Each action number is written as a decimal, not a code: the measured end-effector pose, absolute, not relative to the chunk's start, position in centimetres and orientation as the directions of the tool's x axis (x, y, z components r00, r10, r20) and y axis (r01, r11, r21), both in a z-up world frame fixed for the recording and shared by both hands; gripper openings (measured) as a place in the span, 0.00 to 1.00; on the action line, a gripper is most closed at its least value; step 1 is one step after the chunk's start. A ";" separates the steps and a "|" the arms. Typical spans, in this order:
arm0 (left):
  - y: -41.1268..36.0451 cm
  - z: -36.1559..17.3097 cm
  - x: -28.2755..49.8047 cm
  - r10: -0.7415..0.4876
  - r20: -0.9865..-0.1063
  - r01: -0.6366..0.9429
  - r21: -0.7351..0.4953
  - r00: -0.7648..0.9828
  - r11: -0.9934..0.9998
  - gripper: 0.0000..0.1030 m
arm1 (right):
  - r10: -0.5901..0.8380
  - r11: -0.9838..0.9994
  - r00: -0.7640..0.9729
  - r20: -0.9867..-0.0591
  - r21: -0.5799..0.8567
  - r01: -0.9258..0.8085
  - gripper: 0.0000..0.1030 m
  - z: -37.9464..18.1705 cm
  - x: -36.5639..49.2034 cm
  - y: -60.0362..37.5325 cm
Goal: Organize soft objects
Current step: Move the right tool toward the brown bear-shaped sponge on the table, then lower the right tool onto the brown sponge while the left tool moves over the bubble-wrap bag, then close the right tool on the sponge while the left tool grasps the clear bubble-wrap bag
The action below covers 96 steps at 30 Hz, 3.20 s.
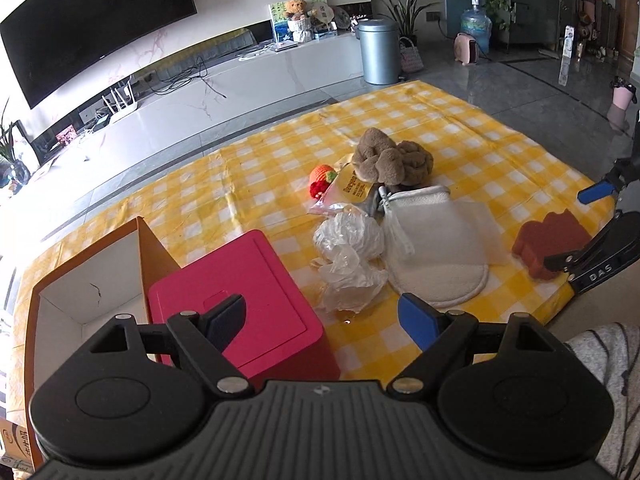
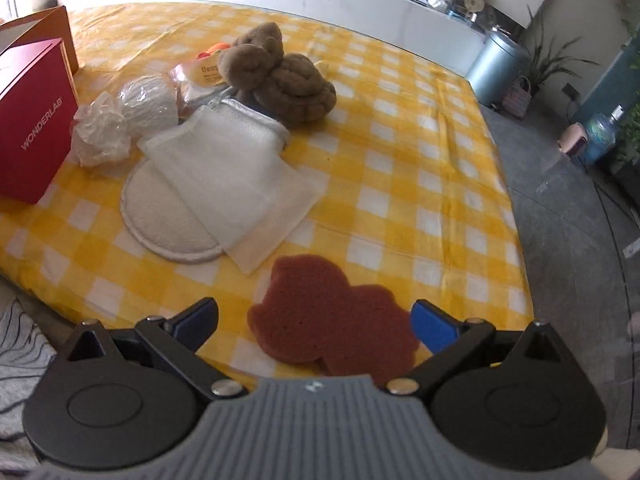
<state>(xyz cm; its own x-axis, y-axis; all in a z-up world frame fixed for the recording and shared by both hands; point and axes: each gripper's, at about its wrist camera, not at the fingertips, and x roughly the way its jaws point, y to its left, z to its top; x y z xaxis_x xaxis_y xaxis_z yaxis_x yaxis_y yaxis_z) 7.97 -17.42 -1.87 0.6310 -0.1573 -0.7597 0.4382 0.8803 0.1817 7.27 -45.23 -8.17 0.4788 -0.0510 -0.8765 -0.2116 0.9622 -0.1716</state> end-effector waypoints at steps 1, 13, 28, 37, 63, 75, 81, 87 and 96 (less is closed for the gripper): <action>-17.3 -2.0 8.1 -0.144 -0.765 0.430 0.187 0.628 0.883 0.98 | -0.014 0.956 0.473 -0.881 -0.150 -0.250 0.98 -8.2 7.5 -45.5; -16.4 -3.4 8.7 -0.191 -0.783 0.433 0.109 0.592 0.895 0.98 | 0.069 0.634 0.293 -0.953 -0.185 -0.751 0.98 -10.7 8.1 -45.3; -16.4 -3.7 8.3 -0.107 -0.789 0.458 0.235 0.605 0.857 0.98 | 0.160 0.769 0.290 -0.944 -0.064 -0.635 0.98 -14.0 10.1 -46.8; -16.4 -3.3 7.4 -0.103 -0.803 0.471 0.236 0.588 0.850 0.98 | 0.044 0.935 0.318 -0.947 -0.073 -0.348 0.97 -13.9 8.8 -46.7; -23.5 -5.4 9.1 -0.198 -0.804 0.550 0.182 0.560 0.815 0.98 | -0.017 0.990 0.335 -0.942 -0.063 -0.125 0.97 -13.4 7.5 -47.6; -29.5 -10.9 15.6 -0.124 -0.893 0.269 -0.003 0.433 0.963 0.98 | 0.050 0.996 0.367 -0.929 0.018 -0.089 0.98 -14.6 7.7 -49.5; -30.2 -13.4 18.2 -0.188 -0.900 0.184 -0.124 0.393 0.975 0.98 | 0.055 0.995 0.392 -0.918 0.019 -0.095 0.98 -14.6 7.3 -49.6; -31.9 -15.9 18.8 -0.170 -0.852 0.343 0.012 0.495 0.939 1.00 | 0.063 0.994 0.419 -0.906 0.021 -0.104 0.98 -14.6 6.9 -49.6; -31.0 -16.3 19.0 -0.296 -0.806 0.487 -0.011 0.512 0.873 1.00 | 0.072 0.993 0.434 -0.898 0.024 -0.115 0.98 -14.6 6.9 -49.7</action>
<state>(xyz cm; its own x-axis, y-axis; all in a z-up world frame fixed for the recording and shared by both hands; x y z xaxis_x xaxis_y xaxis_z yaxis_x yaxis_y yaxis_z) 19.02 -31.00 -16.32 0.5124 -0.2963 -0.8060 0.4871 0.8733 -0.0113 6.90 -49.68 -14.61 0.4341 0.0717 -0.8980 -0.1147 0.9931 0.0238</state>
